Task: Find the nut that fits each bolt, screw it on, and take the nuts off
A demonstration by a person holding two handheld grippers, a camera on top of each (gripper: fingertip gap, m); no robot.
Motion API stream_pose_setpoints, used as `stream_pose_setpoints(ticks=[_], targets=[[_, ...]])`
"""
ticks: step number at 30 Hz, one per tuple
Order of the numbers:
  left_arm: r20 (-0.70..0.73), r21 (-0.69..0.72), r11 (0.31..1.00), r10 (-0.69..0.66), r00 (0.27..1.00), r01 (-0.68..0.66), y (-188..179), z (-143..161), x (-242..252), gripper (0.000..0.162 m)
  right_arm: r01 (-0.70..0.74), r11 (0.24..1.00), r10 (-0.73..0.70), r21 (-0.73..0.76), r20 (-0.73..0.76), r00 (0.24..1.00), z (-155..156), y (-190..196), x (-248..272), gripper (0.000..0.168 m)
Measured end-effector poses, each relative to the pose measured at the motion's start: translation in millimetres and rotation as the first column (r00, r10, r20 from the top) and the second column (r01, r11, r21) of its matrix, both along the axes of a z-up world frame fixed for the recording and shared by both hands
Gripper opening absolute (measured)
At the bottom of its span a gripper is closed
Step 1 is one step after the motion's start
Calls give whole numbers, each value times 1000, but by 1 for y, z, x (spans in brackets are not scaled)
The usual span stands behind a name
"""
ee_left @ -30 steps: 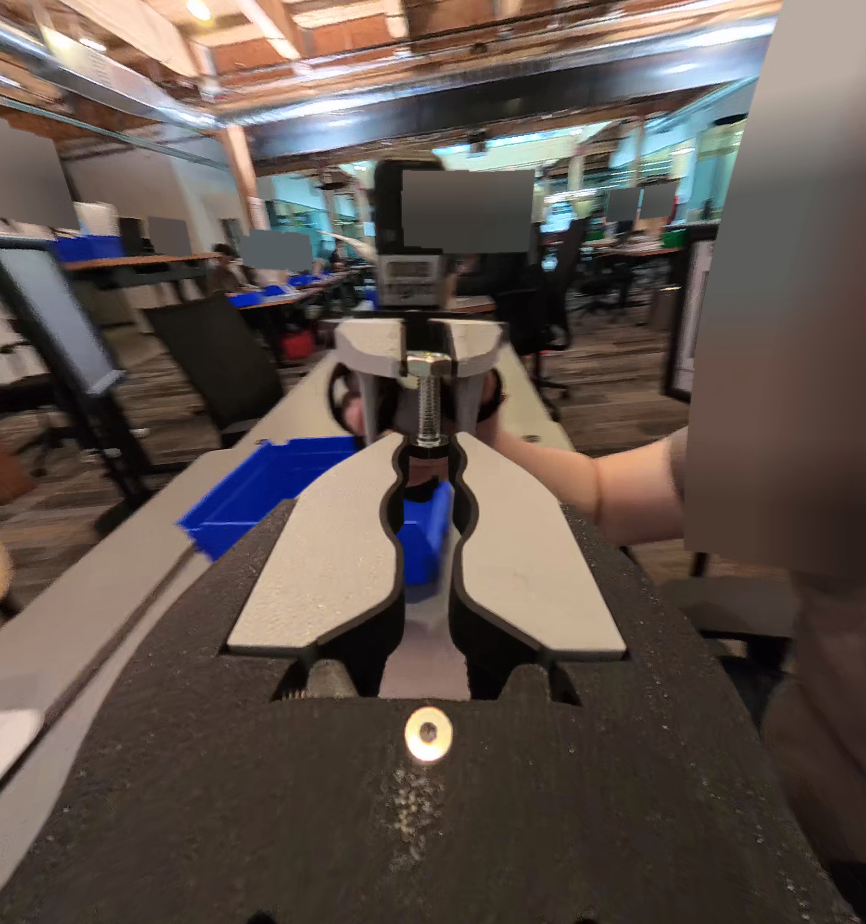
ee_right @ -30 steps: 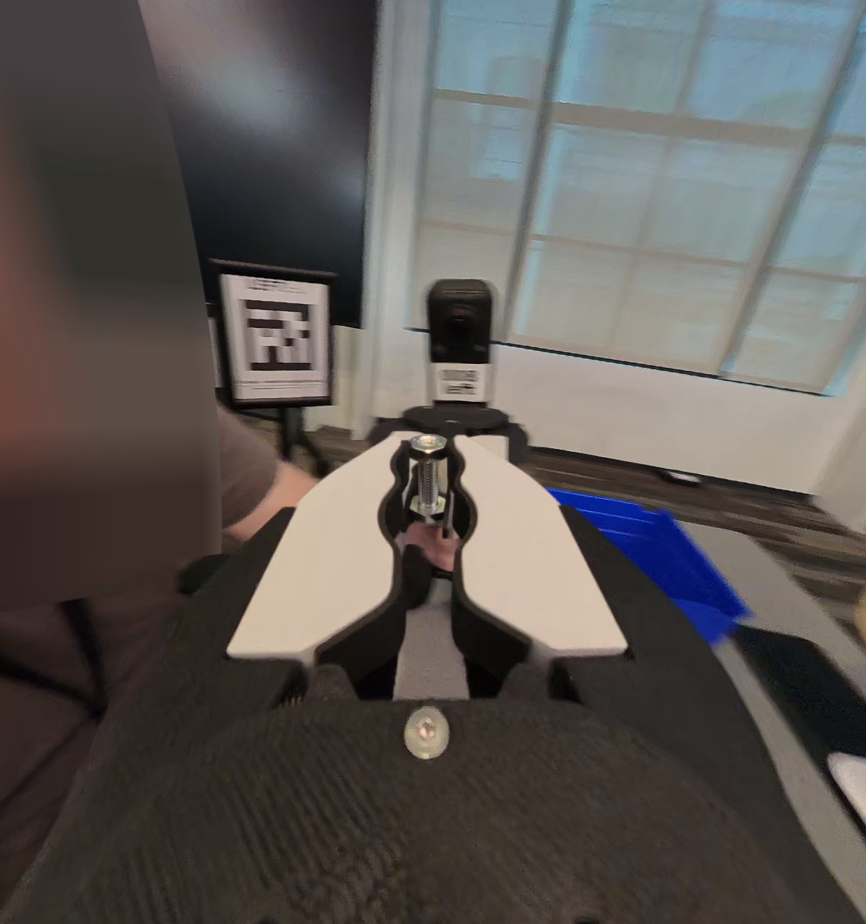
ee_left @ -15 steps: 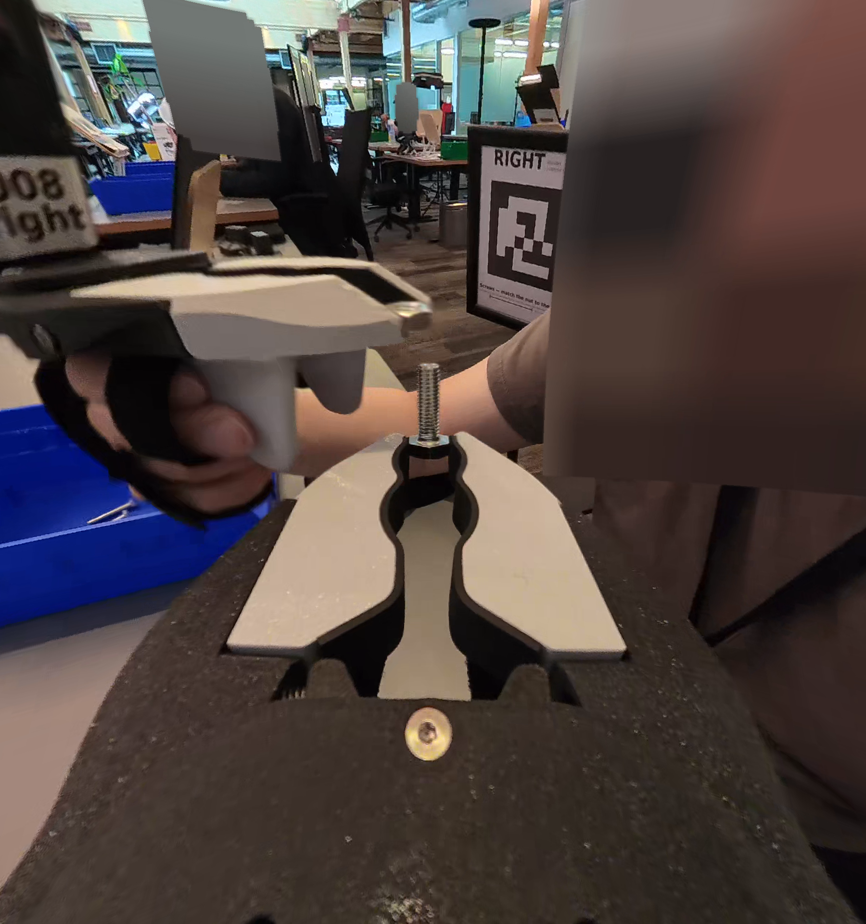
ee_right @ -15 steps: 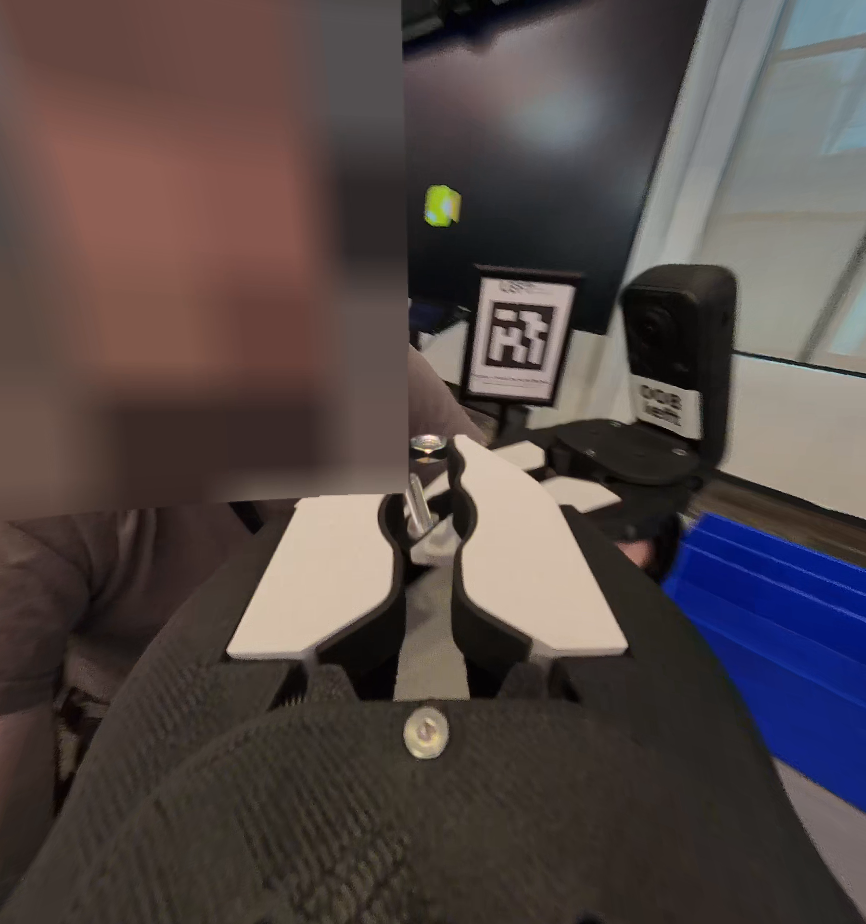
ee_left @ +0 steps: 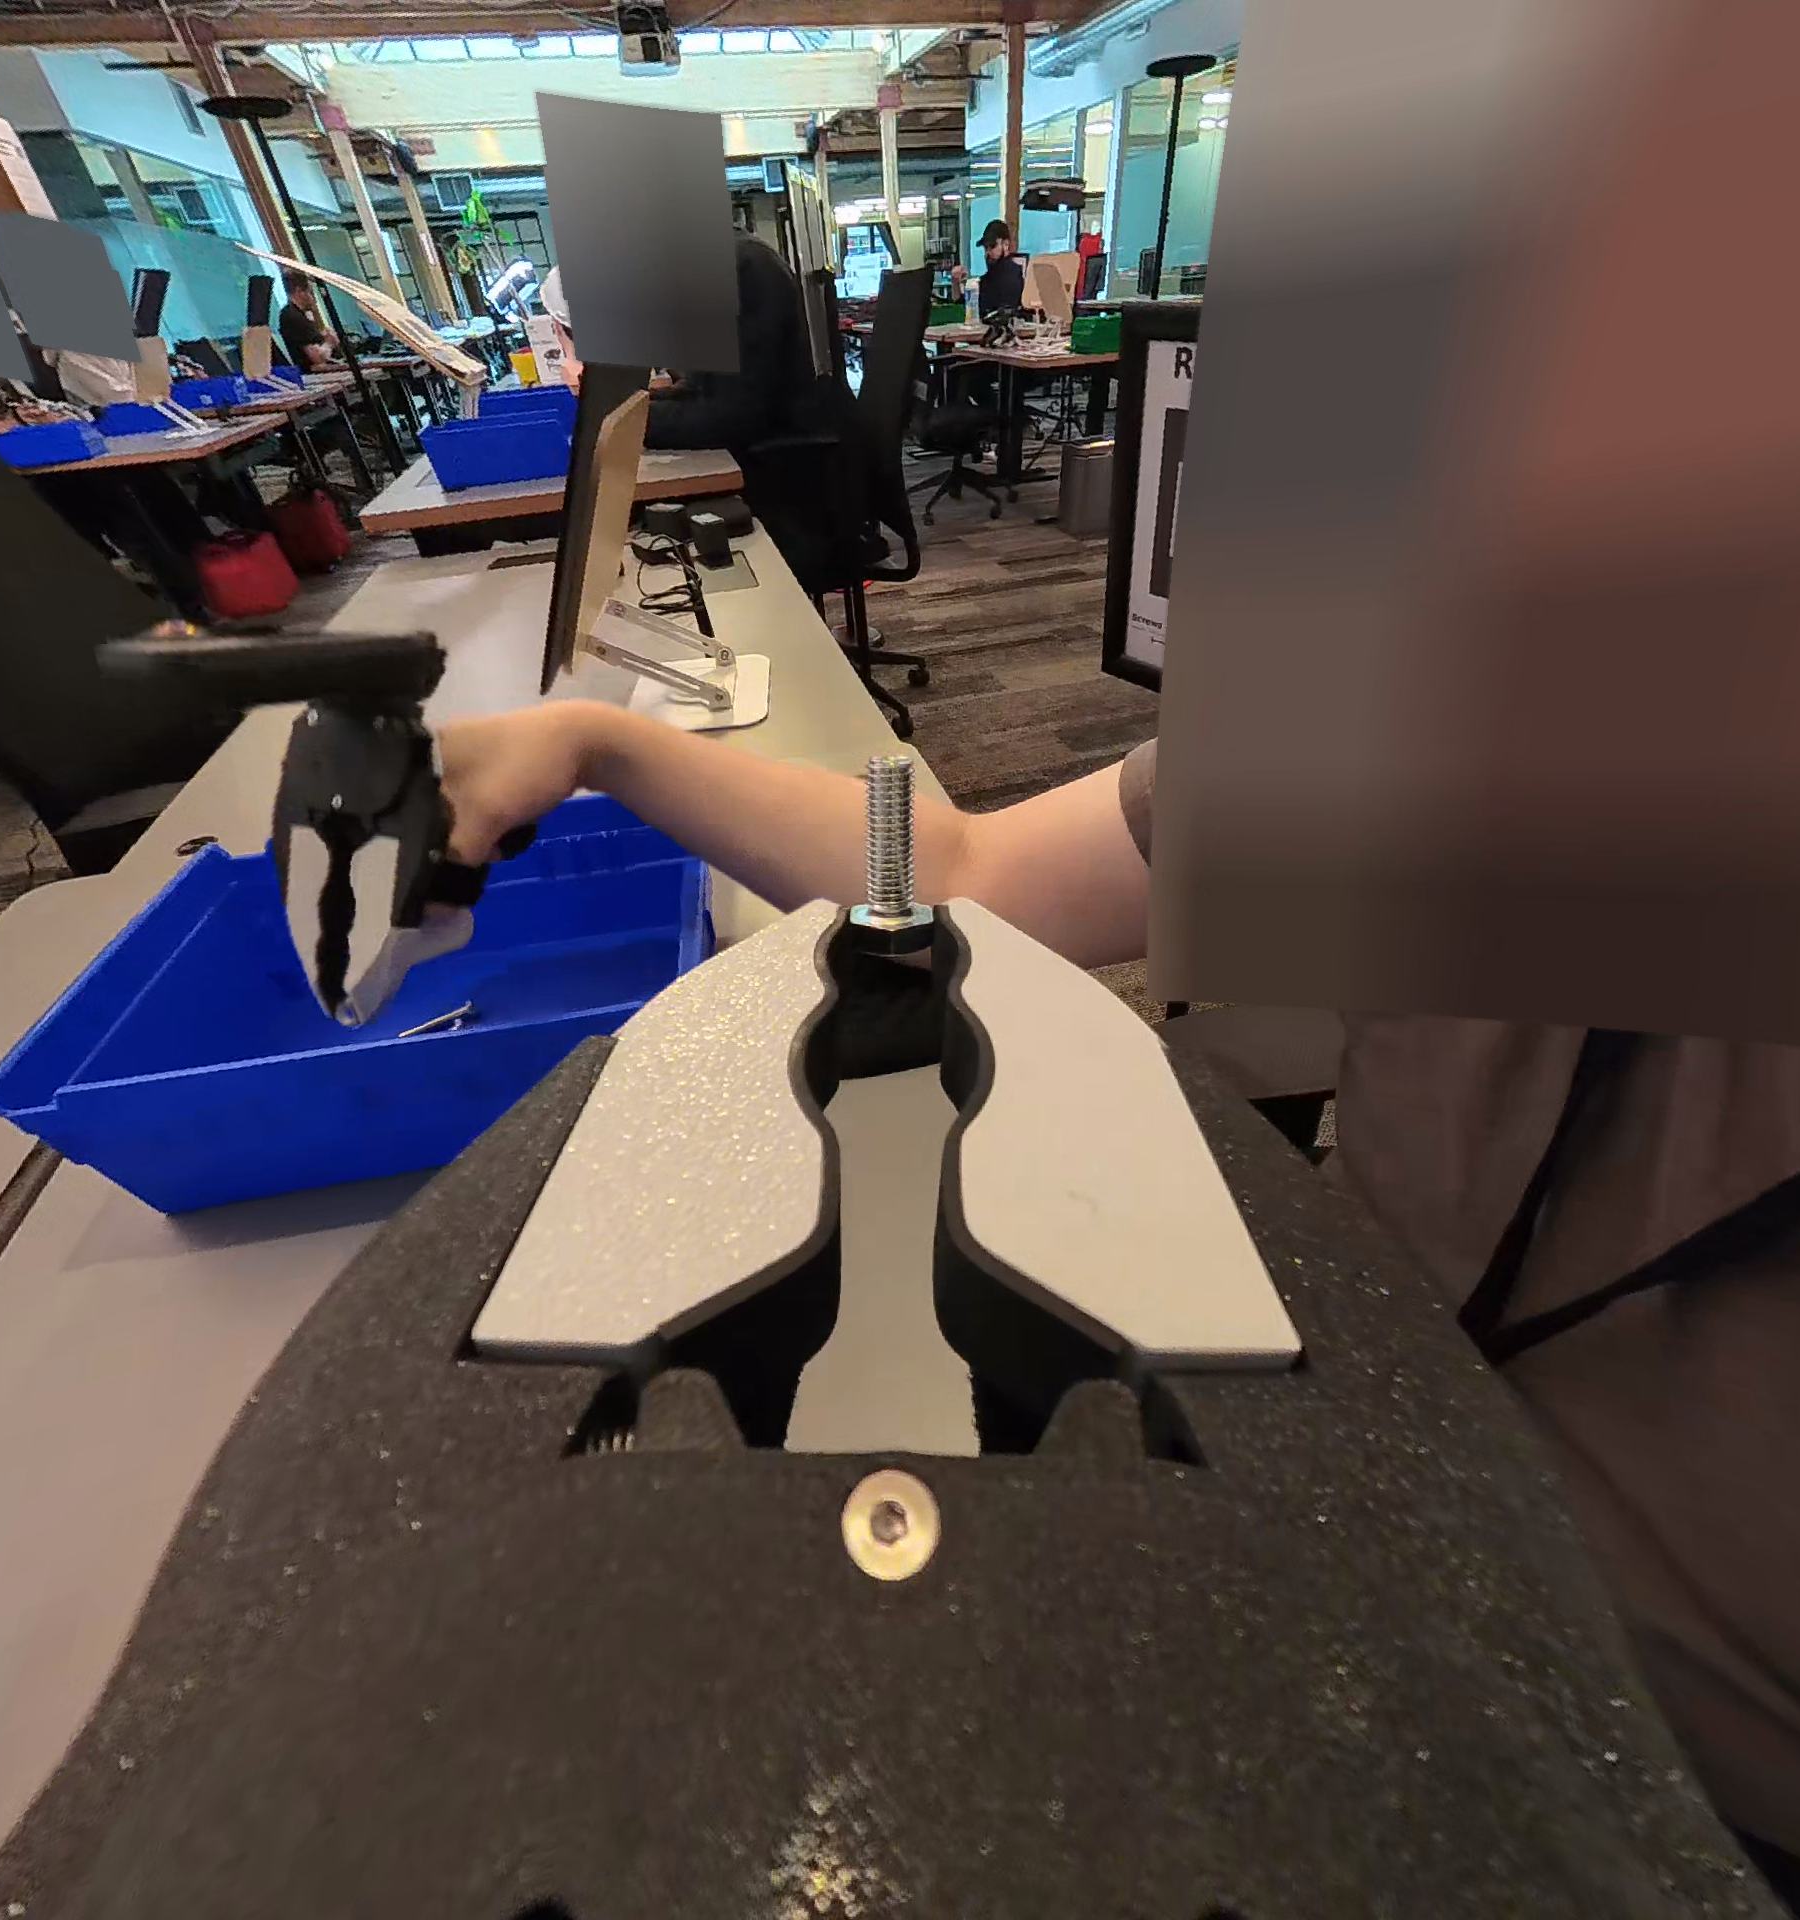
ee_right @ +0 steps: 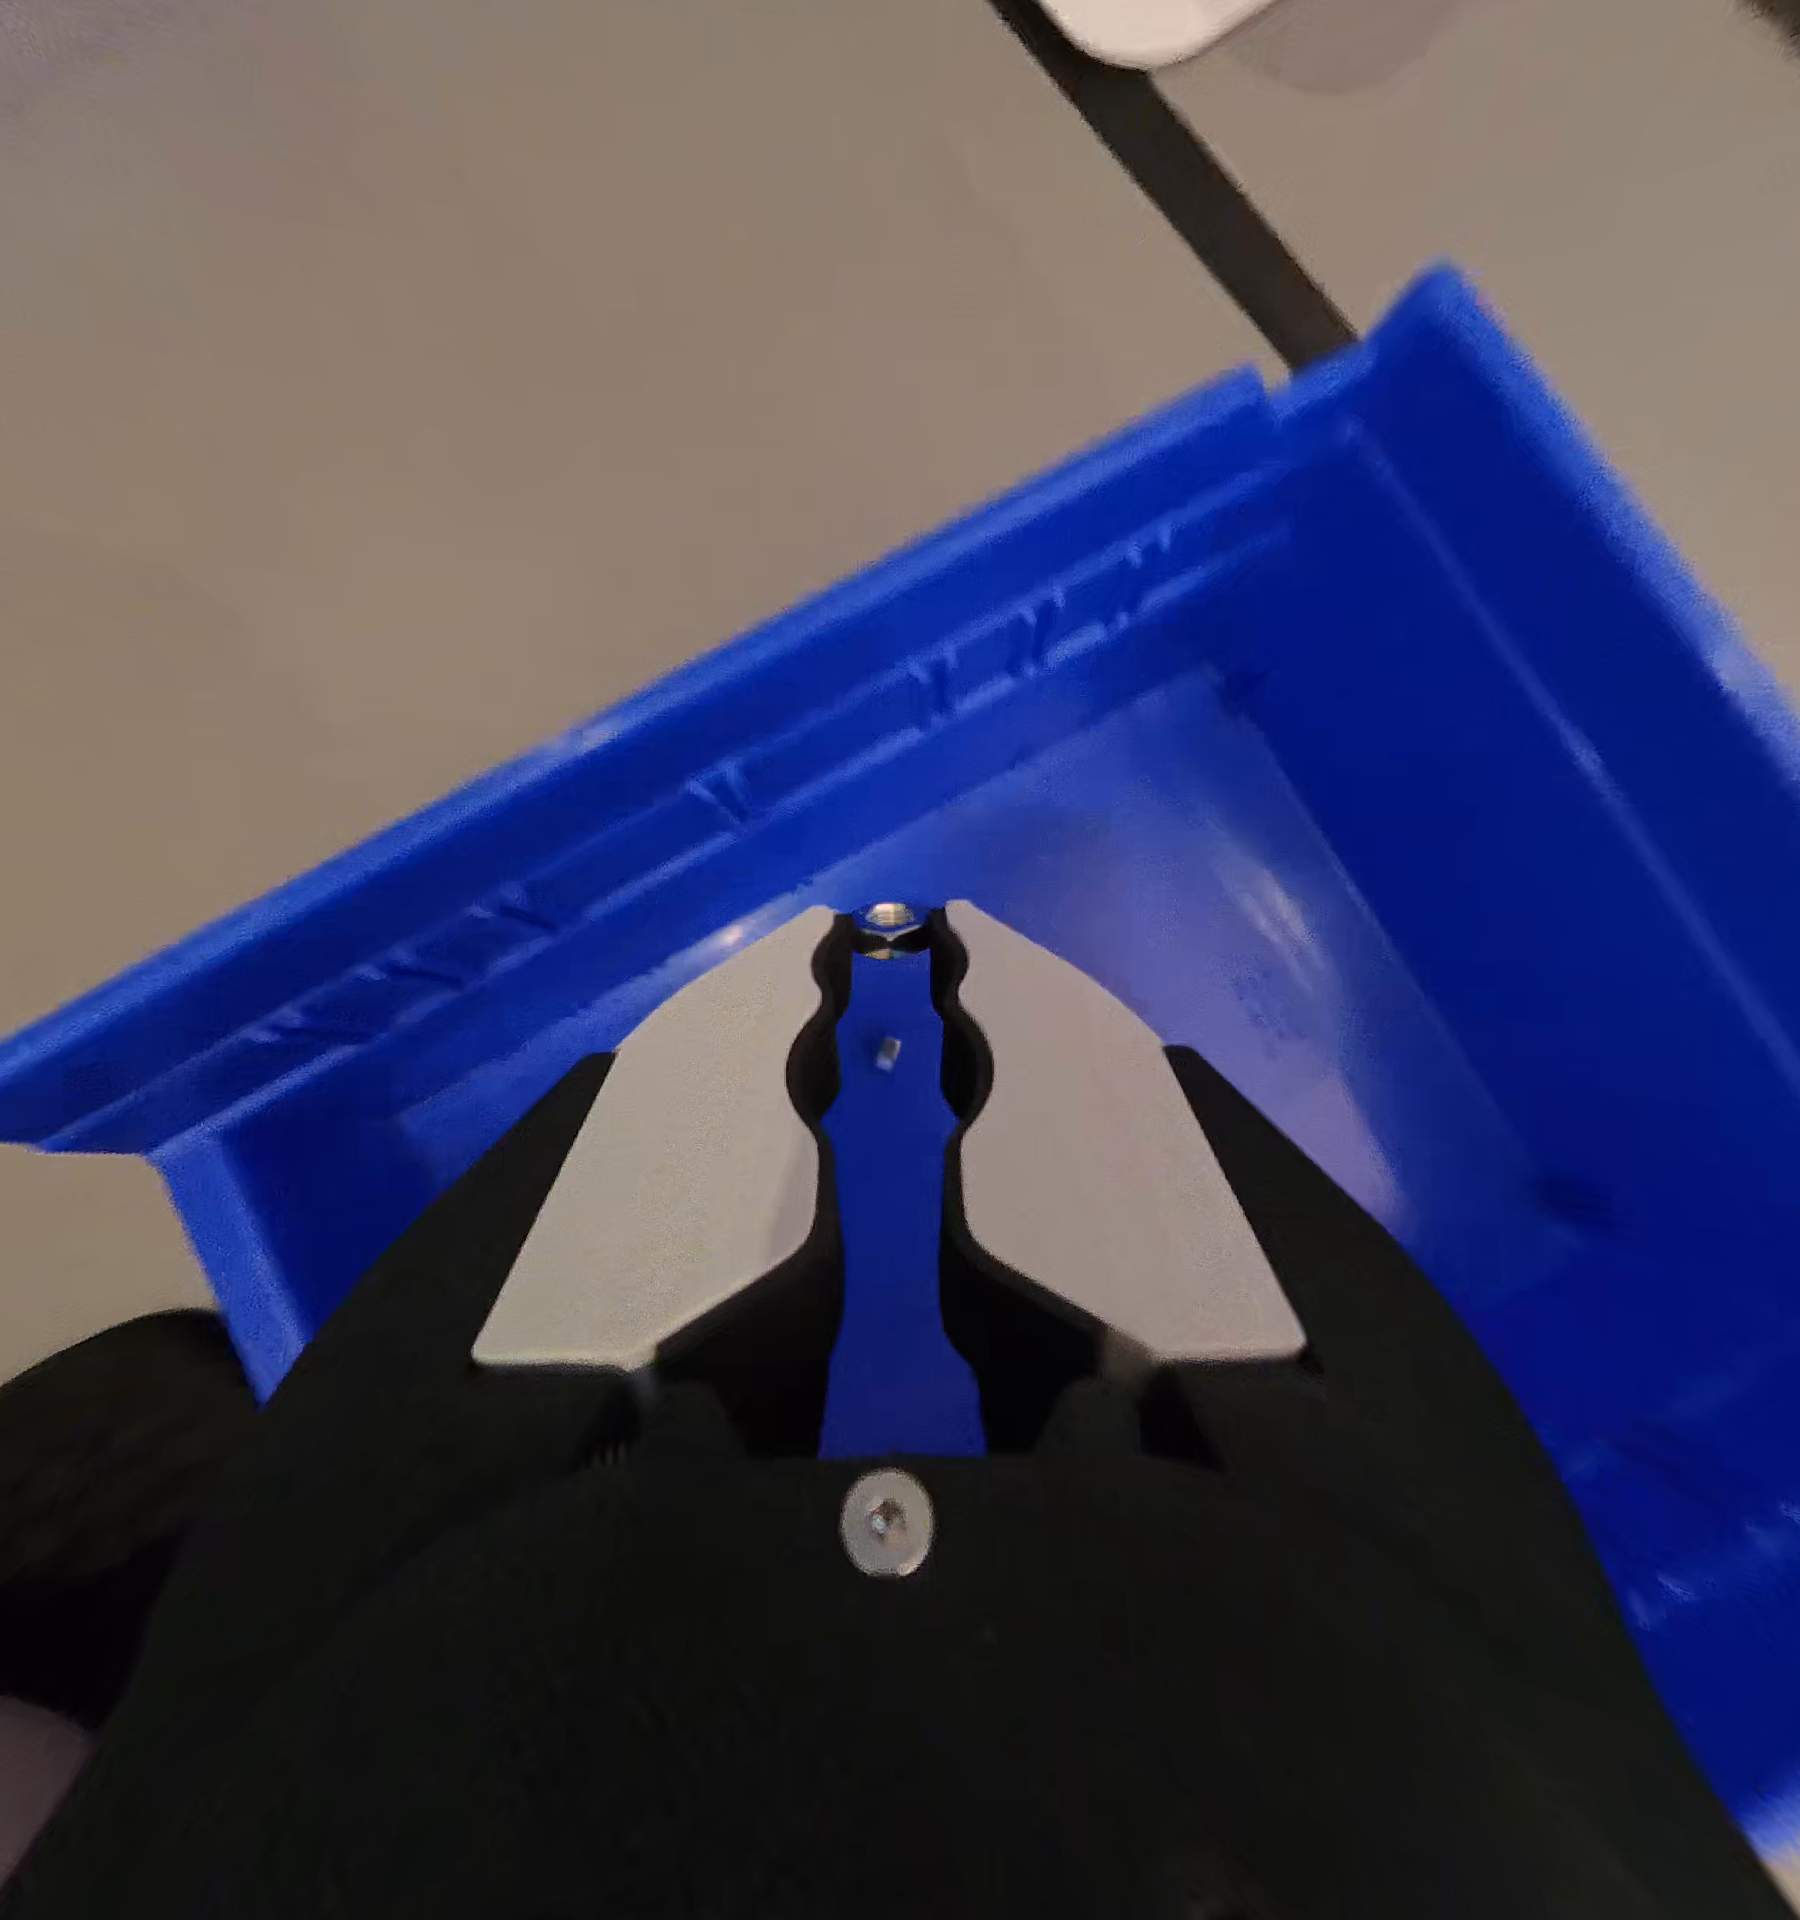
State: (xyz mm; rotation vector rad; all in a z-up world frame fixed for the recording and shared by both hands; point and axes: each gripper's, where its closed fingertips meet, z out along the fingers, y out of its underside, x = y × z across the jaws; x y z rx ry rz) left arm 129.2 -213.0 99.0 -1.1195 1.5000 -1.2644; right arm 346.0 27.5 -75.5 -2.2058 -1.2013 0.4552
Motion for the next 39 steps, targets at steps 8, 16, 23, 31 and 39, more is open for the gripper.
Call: stream_pose_setpoints(ticks=[8, 16, 23, 31, 39], targets=[[-22, 2, 1000, -15, 1000, 15, -3, -5, 3, 14, 37, 995, -29, -98, 84, 996, -56, 14, 8, 16], [-40, 6, 1000, -17, 999, 17, -4, -9, 5, 14, 46, 991, -22, -129, 176, 984, -76, 16, 8, 17], [-40, 3, 1000, -17, 999, 17, -4, -8, 4, 14, 78, 990, -60, -120, 148, 987, -64, 14, 21, 21], [-44, 28, 986, 164, 986, -162, 30, -13, 6, 14, 83, 987, -80, 140, -28, 996, 38, 7, 9, 20], [70, -123, 942, 322, 944, -312, 71, -2, -2, 14, -147, 843, 455, 517, -538, 709, 220, -103, -131, 19]])
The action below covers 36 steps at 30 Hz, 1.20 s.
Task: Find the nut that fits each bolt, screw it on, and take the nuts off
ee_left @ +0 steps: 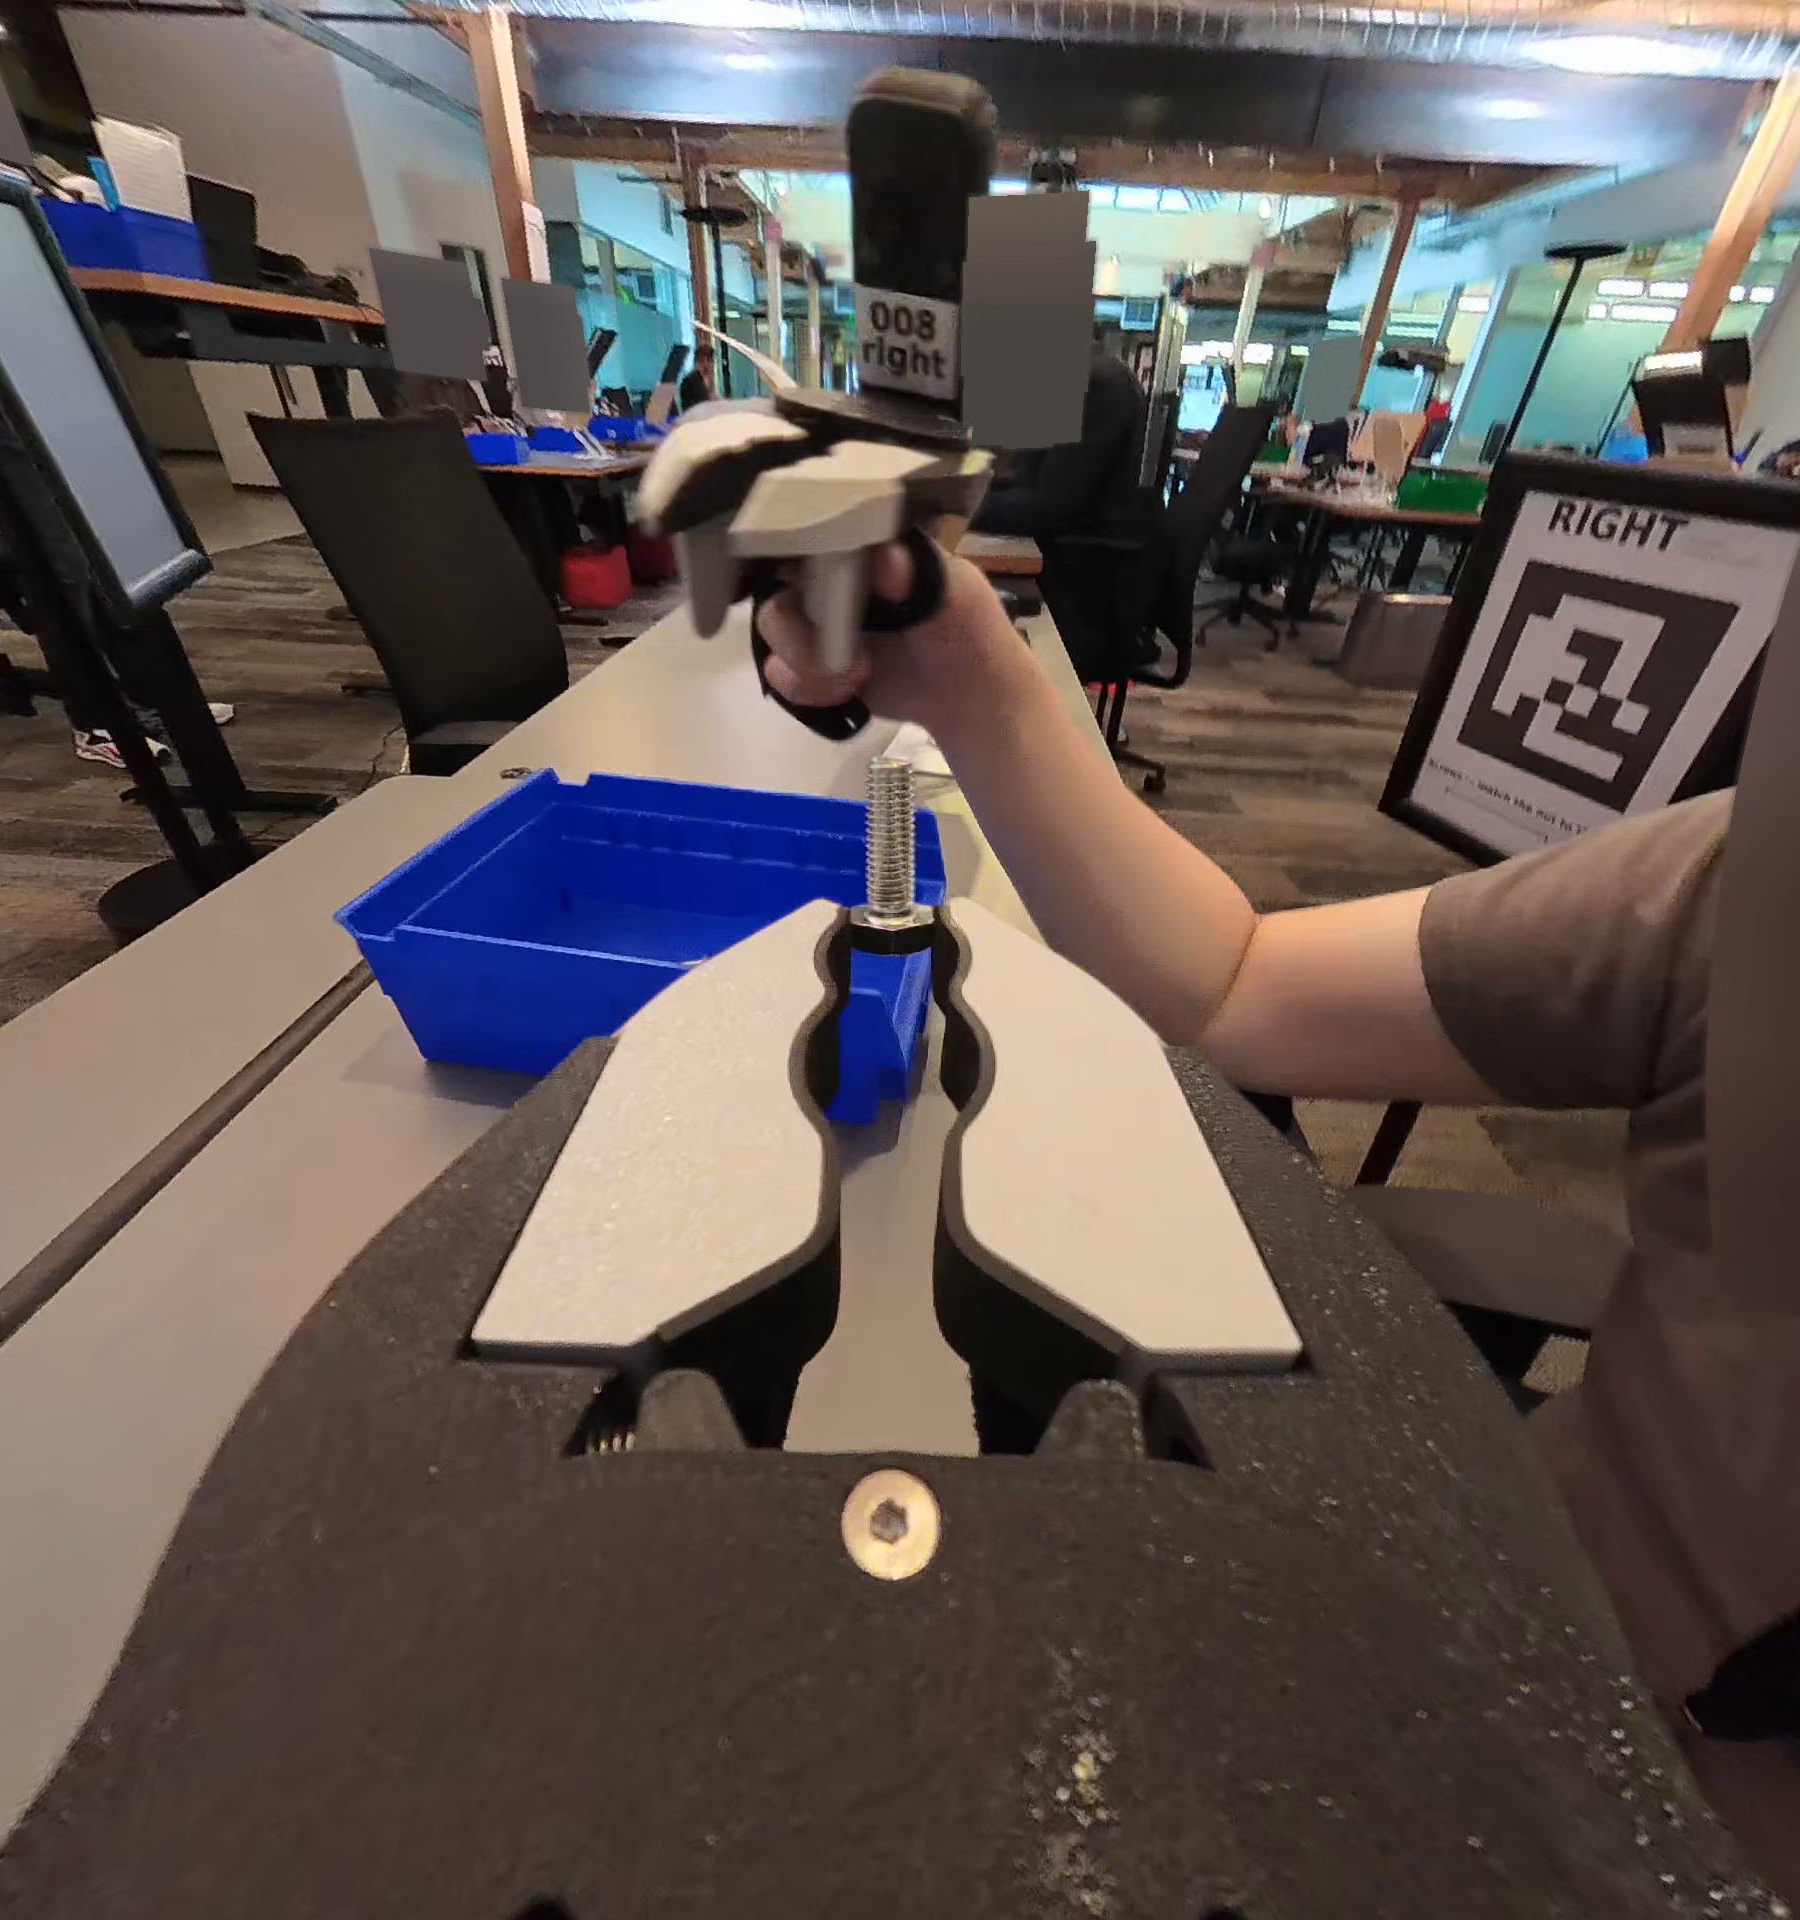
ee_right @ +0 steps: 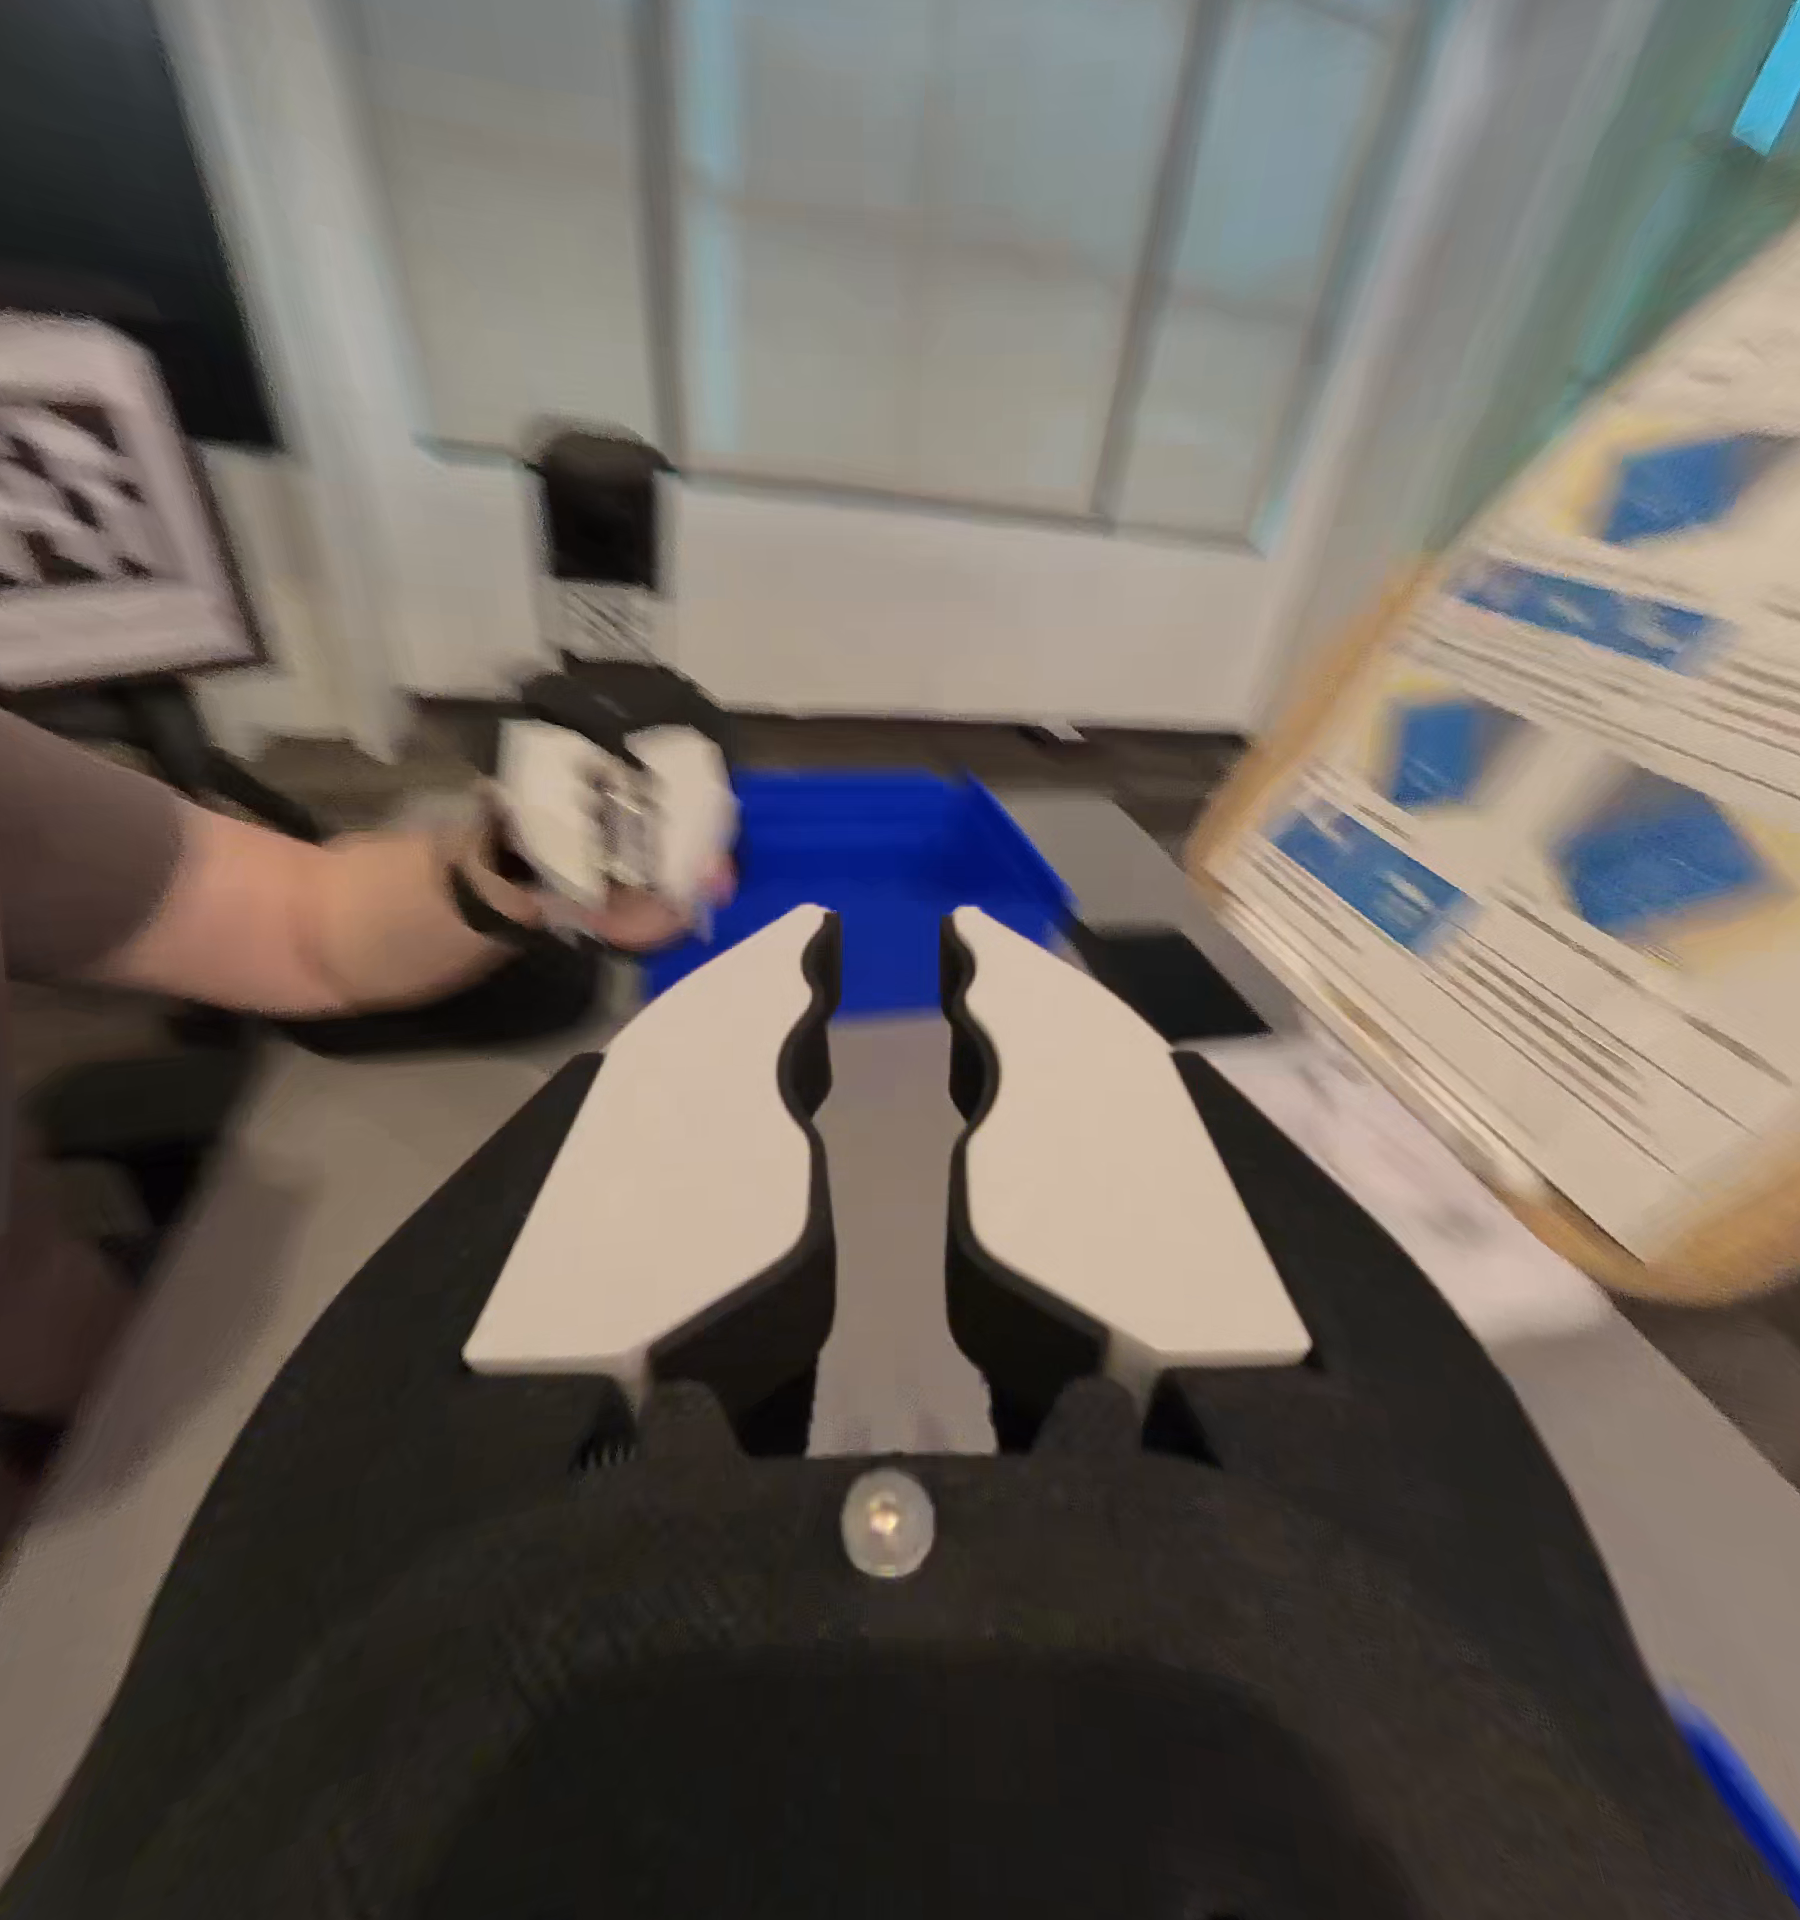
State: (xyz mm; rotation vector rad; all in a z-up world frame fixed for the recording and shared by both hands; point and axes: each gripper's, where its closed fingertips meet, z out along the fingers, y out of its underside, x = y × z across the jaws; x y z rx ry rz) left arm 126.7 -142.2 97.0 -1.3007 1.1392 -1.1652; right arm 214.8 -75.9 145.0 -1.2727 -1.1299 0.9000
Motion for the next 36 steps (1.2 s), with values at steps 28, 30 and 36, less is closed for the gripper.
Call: stream_pose_setpoints(ticks=[28, 30, 36], targets=[[34, 20, 999, 47, 998, -48, 3, 12, -6, 31, -419, 892, 386, -170, -196, 902, -11, -55, -99, 8], [18, 22, 997, 69, 997, -69, 7, 12, -10, 31, -248, 945, 253, -215, -4, 968, -27, -30, -74, 8], [-43, 61, 990, 132, 990, -129, 14, 12, -21, 27, 678, 657, -291, -331, 718, 632, -167, 80, 118, 9]])
